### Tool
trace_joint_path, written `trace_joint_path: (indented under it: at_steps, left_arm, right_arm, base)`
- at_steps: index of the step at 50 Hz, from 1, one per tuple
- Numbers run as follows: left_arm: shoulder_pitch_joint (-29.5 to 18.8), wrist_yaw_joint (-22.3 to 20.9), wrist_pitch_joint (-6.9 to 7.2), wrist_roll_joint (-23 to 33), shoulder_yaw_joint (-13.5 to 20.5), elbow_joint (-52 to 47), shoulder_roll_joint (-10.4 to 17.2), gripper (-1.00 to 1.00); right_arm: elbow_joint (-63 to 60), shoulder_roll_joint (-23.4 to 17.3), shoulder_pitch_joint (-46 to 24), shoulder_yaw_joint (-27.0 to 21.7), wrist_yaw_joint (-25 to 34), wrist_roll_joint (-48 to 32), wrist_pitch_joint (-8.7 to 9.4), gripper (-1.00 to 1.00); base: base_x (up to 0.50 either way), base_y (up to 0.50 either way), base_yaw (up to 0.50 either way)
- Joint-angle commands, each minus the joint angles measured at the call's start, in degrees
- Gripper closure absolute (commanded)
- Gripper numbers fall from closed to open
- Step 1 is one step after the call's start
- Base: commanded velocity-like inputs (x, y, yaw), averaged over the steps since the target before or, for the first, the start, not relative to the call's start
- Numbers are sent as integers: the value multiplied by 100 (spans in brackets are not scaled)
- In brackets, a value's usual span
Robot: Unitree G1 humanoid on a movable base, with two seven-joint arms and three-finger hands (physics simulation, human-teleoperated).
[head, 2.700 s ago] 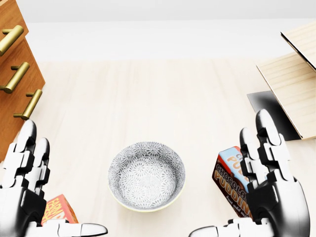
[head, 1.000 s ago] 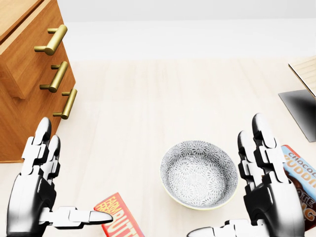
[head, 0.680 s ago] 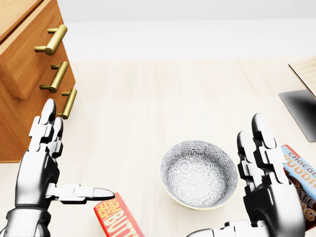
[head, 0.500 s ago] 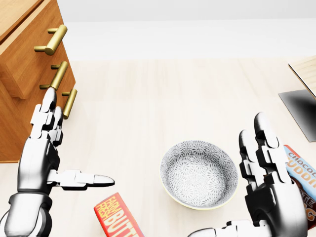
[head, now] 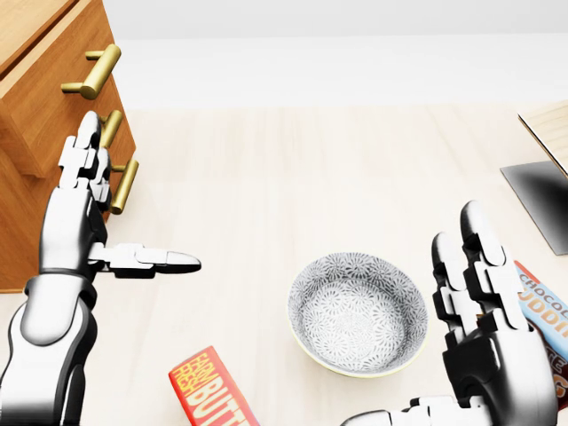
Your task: Close the top drawer of the cabinet and put the bowl on top of it.
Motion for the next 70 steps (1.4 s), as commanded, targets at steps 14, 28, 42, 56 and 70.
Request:
trace_joint_path:
  at_steps: [14, 28, 42, 56, 70]
  left_arm:
    - [-930, 216, 0, -330, 167, 1096, 364, -100]
    - [-1102, 308, 0, -471, 288, 1532, 566, -100]
    - [-1223, 332, 0, -715, 444, 1778, 821, -100]
    - [-1456, 361, 0, -937, 587, 2258, 1097, -100]
    - [-1675, 382, 0, -999, 575, 2827, 1212, -100]
  right_arm:
    - [-48, 1, 24, -1, 23, 14, 25, -100]
    - [86, -8, -33, 27, 10, -5, -25, -100]
    - [145, -19, -61, 53, -6, -15, -27, -100]
    - [170, -16, -71, 82, -14, -41, -29, -100]
    - [171, -34, -48, 100, -30, -37, -63, -100]
  base:
    - [0, 0, 0]
    - [0, 0, 0]
    - [0, 0, 0]
    - [0, 0, 0]
    - [0, 0, 0]
